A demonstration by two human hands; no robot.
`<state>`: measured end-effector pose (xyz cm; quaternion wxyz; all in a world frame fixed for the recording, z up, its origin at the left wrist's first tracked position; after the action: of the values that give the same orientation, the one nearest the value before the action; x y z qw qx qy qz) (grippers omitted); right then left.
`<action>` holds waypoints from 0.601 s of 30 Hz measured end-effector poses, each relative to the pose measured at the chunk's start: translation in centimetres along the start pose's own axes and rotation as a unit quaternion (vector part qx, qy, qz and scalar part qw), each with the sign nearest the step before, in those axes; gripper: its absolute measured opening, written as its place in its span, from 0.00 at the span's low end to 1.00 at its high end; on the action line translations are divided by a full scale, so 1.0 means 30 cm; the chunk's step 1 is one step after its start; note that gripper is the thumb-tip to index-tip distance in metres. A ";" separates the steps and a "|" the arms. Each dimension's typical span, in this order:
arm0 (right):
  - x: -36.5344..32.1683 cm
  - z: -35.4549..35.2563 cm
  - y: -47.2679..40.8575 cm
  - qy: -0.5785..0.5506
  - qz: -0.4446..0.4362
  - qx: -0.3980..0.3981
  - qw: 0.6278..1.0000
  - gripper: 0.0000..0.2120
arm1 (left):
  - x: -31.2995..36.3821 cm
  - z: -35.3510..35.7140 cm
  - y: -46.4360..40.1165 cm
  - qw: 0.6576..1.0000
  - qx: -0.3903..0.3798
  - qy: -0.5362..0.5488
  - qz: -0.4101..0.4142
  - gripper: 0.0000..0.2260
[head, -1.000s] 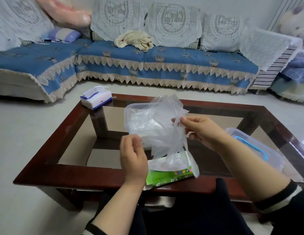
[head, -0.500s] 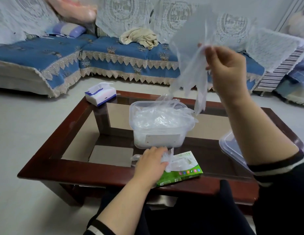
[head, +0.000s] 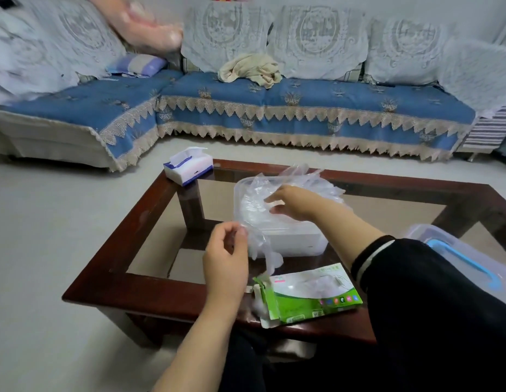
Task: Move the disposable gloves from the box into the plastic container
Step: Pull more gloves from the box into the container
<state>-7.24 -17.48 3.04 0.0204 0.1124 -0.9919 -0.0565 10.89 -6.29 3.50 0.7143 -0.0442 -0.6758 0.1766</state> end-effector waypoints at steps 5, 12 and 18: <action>0.071 -0.027 0.024 -0.156 0.020 0.050 0.986 0.24 | 0.201 0.020 -0.152 0.998 0.004 -0.022 0.056 0.04; 0.260 -0.143 0.168 -0.578 0.117 0.257 0.766 0.13 | 0.320 0.199 -0.335 0.999 -0.014 0.003 0.033 0.06; 0.341 -0.152 0.365 -0.736 0.109 0.361 0.562 0.13 | 0.246 0.487 -0.396 0.893 -0.114 0.393 -0.187 0.06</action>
<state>-19.38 -9.68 9.14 -0.7533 -0.0790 -0.6049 0.2457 -0.99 -17.64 15.30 0.9314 -0.0635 -0.3514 -0.0701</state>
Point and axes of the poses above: each hand's wrist, its own y-axis away from the middle knuckle, its own z-axis out of the palm, x = y × z, the point moved 10 cm from there along -y, towards the middle knuckle, and after that the axes turned 13 degrees about y, right-handed, at the moved point
